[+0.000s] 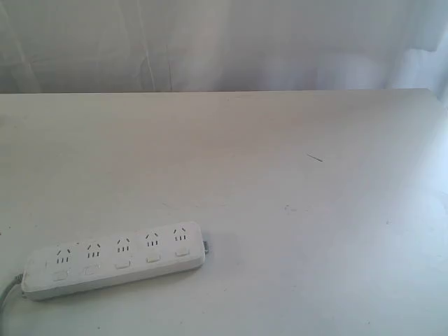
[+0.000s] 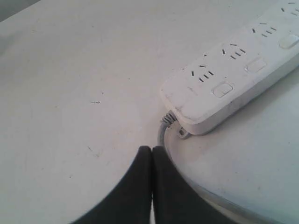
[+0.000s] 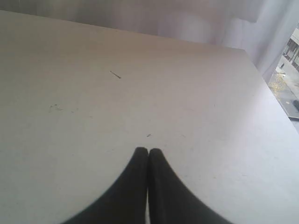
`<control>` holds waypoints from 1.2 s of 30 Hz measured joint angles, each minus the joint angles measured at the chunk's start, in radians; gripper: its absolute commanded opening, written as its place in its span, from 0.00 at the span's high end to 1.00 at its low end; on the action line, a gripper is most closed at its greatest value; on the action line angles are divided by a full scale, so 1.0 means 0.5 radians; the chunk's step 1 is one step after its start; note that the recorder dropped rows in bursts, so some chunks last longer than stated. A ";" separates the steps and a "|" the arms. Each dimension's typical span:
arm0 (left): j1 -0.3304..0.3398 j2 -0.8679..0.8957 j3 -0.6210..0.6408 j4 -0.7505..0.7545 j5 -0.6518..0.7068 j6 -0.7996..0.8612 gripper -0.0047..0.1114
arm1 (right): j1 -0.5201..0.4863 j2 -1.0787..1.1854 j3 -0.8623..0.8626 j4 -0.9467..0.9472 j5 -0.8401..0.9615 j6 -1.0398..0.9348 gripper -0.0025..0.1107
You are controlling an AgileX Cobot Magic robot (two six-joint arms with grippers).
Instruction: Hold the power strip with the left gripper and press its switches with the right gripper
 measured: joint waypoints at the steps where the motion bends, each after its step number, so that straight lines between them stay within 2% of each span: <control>1: 0.000 0.000 0.000 0.000 0.000 0.000 0.96 | 0.000 0.000 0.000 0.000 0.000 0.000 0.98; 25: 0.000 0.000 0.000 -0.016 -0.011 0.004 0.96 | 0.000 0.000 0.000 0.000 0.000 0.000 0.98; 27: 0.000 0.000 0.001 -0.121 -0.068 0.004 0.96 | 0.000 0.000 0.000 0.000 0.000 0.000 0.98; 30: 0.000 0.000 0.001 -0.483 -0.282 0.007 0.96 | 0.000 0.000 0.000 0.000 0.000 0.000 0.98; 32: 0.000 0.000 -0.017 -0.615 -0.367 0.007 0.96 | 0.000 0.000 0.000 0.000 0.000 0.000 0.98; 36: 0.000 0.000 -0.133 -0.747 -0.325 0.007 0.96 | 0.000 0.000 0.000 0.000 0.000 0.000 0.98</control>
